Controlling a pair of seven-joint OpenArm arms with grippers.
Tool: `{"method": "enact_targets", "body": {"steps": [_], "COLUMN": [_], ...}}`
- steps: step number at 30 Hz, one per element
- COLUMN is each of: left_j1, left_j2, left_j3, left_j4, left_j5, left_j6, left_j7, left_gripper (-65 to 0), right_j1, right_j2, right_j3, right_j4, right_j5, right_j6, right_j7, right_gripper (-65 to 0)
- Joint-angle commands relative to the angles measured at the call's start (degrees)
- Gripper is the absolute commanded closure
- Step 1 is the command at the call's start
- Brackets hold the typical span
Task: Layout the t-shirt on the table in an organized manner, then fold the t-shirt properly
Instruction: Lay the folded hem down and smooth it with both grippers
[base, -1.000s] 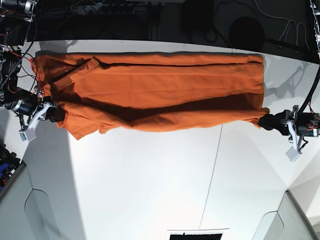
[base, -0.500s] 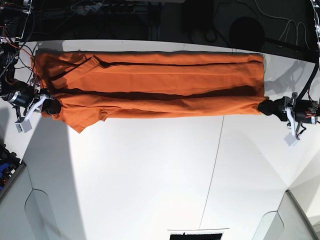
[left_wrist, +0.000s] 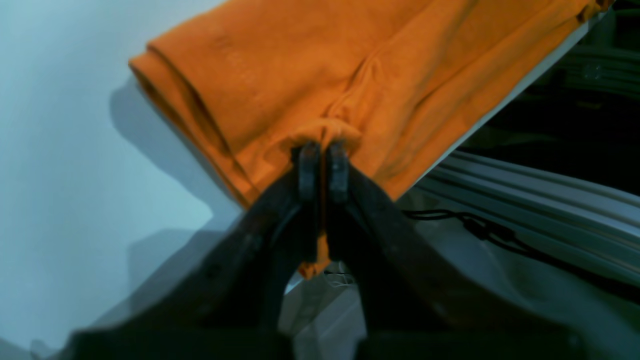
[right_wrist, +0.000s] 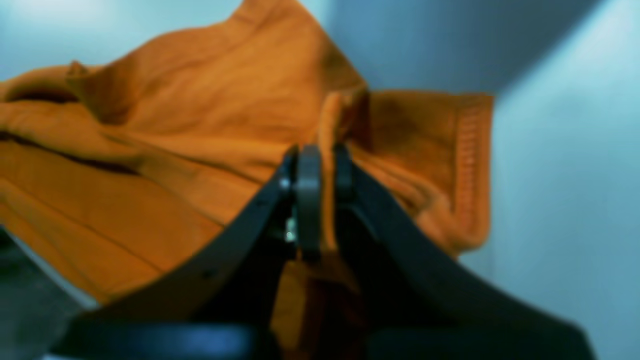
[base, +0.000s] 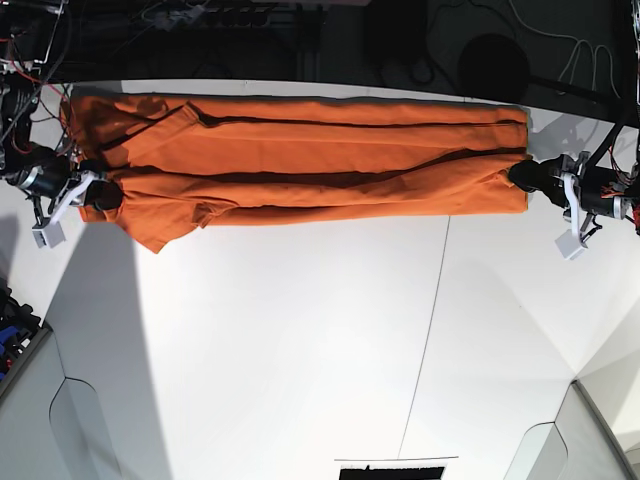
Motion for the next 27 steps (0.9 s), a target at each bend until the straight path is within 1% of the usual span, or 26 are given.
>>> {"method": "enact_targets", "body": {"steps": [1, 5, 8, 9, 12, 13, 14, 15, 16, 17, 20, 22, 27], "left_j1": [-0.6, 0.1, 0.3, 0.5, 0.7, 0.6, 0.6, 0.6, 0.6, 0.5, 0.3, 0.3, 0.3], "left_j2": [-1.5, -1.4, -1.3, -1.2, -1.0, -1.0, -1.0, -1.0, -1.0, -1.0, -1.0, -1.0, -1.2], "left_j3": [-0.5, -0.5, -0.5, -0.5, -0.5, -0.5, -0.5, -0.5, -0.5, -0.5, -0.8, -1.1, -2.0], "left_j4": [0.8, 0.8, 0.8, 0.8, 0.8, 0.8, 0.8, 0.8, 0.8, 0.9, 1.6, 2.4, 4.6], "left_j5": [-1.4, -1.4, -1.4, -1.4, -1.4, -1.4, -1.4, -1.4, -1.4, -1.4, -1.4, -1.4, -1.4], "left_j6": [-0.3, -0.3, -0.3, -0.3, -0.3, -0.3, -0.3, -0.3, -0.3, -0.3, -0.3, -0.3, -0.3], "left_j7": [-0.1, -0.1, -0.1, -0.1, -0.1, -0.1, -0.1, -0.1, -0.1, -0.1, -0.1, -0.1, -0.1], "left_gripper": [0.0, 0.0, 0.0, -1.1, -16.7, -21.1, -24.0, -24.7, -24.7, -24.7, -24.7, -24.7, -24.7], "right_j1": [0.4, -2.5, -4.0, -4.3, -5.1, -5.2, -5.2, -5.1, -5.0, -4.9, -4.9, -4.9, -5.2], "right_j2": [1.3, 1.3, 1.3, 1.2, 1.1, 1.1, 1.1, 1.1, 1.1, 1.1, 1.1, 1.1, 1.2], "right_j3": [1.1, 2.0, 2.0, 2.0, 2.0, 2.0, 2.0, 2.0, 2.0, 2.1, 3.6, 5.6, 10.7], "right_j4": [2.0, 5.8, 6.6, 6.6, 6.6, 6.6, 6.6, 6.6, 6.6, 6.8, 9.0, 11.9, 18.3], "right_j5": [1.2, 1.1, 0.9, 0.9, 0.2, -0.2, -0.6, -1.1, -1.4, -1.4, -1.4, -0.9, 0.5], "right_j6": [0.5, 0.5, 0.5, 0.4, 0.4, 0.4, 0.4, 0.4, 0.4, 0.4, 0.3, 0.3, -0.2], "right_j7": [1.0, 0.6, 0.6, 0.6, 0.6, 0.5, 0.5, 0.6, 0.7, 0.8, 1.4, 1.4, -2.2], "right_gripper": [0.0, 0.0, 0.0, 0.0, 0.0, -4.1, -14.7, -24.9, -32.7, -36.5, -36.9, -36.9, -36.9]}}
